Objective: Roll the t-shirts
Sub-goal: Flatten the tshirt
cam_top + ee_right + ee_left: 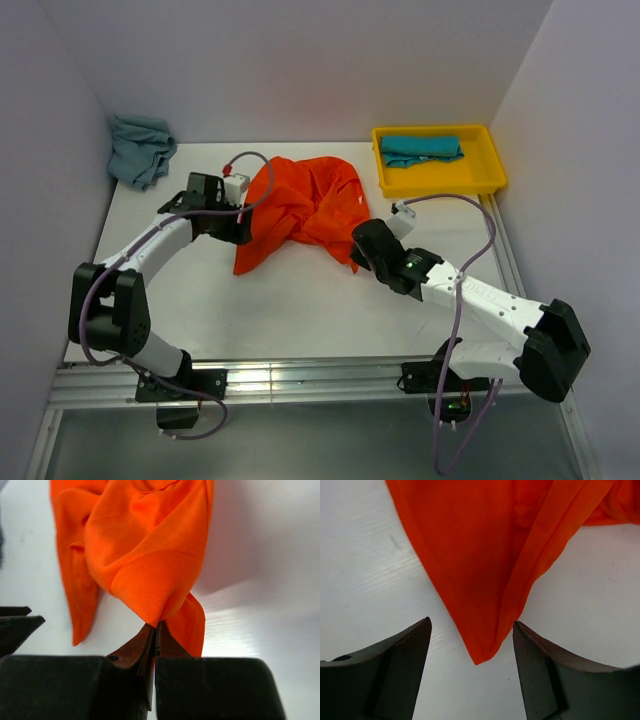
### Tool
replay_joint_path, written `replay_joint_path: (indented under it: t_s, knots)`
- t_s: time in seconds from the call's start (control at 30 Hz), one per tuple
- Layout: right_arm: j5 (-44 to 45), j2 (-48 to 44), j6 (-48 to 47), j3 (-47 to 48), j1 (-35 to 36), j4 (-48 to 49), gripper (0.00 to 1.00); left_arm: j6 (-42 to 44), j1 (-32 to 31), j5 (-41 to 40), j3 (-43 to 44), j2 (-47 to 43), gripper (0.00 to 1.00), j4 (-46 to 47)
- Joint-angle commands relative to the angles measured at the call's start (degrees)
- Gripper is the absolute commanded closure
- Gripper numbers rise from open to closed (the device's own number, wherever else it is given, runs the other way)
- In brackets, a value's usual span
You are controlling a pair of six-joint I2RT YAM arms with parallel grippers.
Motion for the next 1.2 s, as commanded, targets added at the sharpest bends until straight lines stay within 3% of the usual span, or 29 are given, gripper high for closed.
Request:
replay_joint_path:
  t_s: [0.0, 0.23, 0.57, 1.17]
  knots:
    - [4.44, -3.36, -0.43, -1.69, -1.38, -5.73, 1.0, 3.03, -3.32, -4.7, -1.62, 2.41, 0.31, 3.43]
    - [3.3, -6.35, -2.01, -3.71, -3.84, -6.97, 1.0, 6.2, -6.22, -5.76, -6.88, 1.99, 0.44, 3.35]
    - [1.37, -6.35, -4.03, -3.72, -6.56, -6.0, 1.0, 11.21, -8.51, -3.21, -12.78, -2.32, 0.39, 1.33]
    - [0.22, -4.86, -4.38, -3.37, -7.0, -4.95, 1.0, 11.04, -14.05, -2.51, -18.49, -7.75, 0.34, 4.14]
